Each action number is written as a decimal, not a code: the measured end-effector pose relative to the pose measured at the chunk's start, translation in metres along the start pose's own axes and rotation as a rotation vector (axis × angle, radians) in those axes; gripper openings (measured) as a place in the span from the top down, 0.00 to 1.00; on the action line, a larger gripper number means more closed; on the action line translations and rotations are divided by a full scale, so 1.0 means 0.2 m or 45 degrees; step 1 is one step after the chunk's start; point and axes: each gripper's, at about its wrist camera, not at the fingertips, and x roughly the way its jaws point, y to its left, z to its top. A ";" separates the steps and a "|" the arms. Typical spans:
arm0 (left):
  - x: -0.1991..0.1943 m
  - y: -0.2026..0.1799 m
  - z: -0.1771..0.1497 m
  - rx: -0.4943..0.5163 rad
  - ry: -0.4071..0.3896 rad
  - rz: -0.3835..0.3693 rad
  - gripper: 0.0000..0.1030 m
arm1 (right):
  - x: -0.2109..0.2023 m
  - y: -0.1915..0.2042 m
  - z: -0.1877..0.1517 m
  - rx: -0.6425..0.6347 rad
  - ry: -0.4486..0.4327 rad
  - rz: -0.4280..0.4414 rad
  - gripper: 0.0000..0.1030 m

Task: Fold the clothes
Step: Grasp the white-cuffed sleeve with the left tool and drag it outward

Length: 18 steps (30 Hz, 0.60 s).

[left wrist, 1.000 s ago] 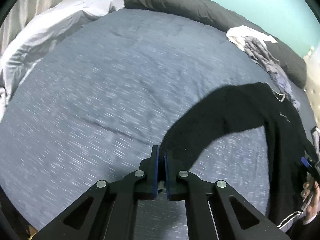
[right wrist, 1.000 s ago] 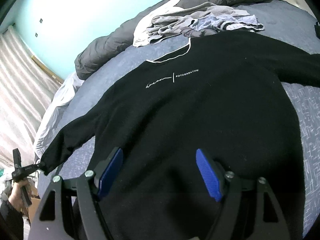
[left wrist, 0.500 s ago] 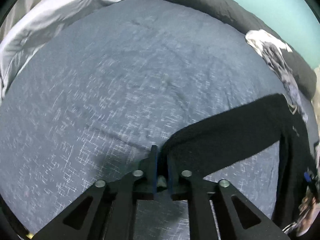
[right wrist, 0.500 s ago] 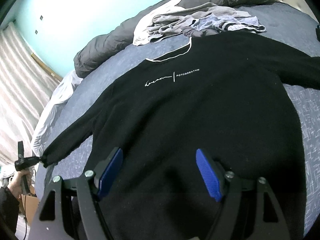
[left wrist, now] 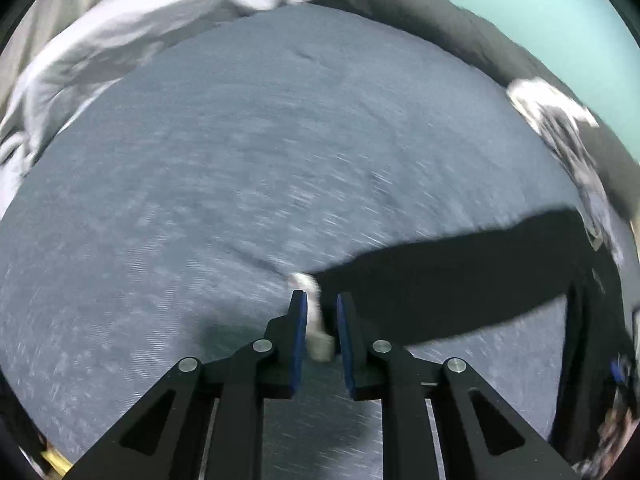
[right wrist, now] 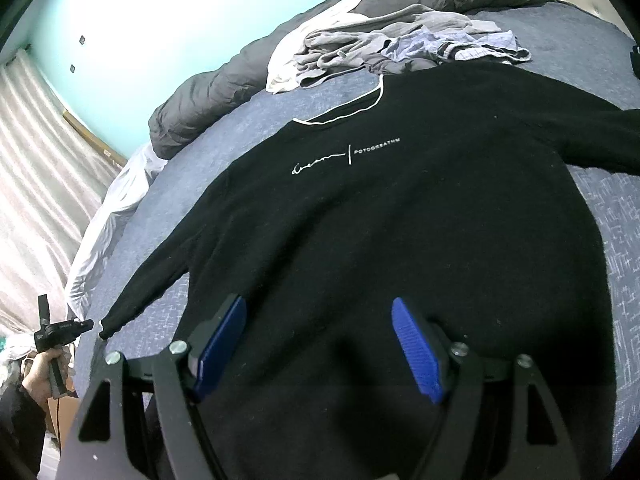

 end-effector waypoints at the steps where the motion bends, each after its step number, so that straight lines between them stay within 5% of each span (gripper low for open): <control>1: 0.01 -0.05 -0.01 0.047 0.007 -0.009 0.83 | 0.00 0.00 0.00 0.005 0.001 0.002 0.26; 9: 0.23 -0.12 -0.07 0.000 0.133 -0.012 0.77 | -0.04 -0.03 0.02 0.031 -0.011 -0.004 0.26; 12: 0.19 -0.13 -0.08 -0.032 0.103 -0.007 0.77 | -0.07 -0.06 0.04 0.052 -0.027 -0.008 0.26; 18: -0.01 -0.37 -0.13 0.127 0.075 -0.094 0.70 | -0.14 -0.08 0.09 0.081 -0.008 -0.006 0.26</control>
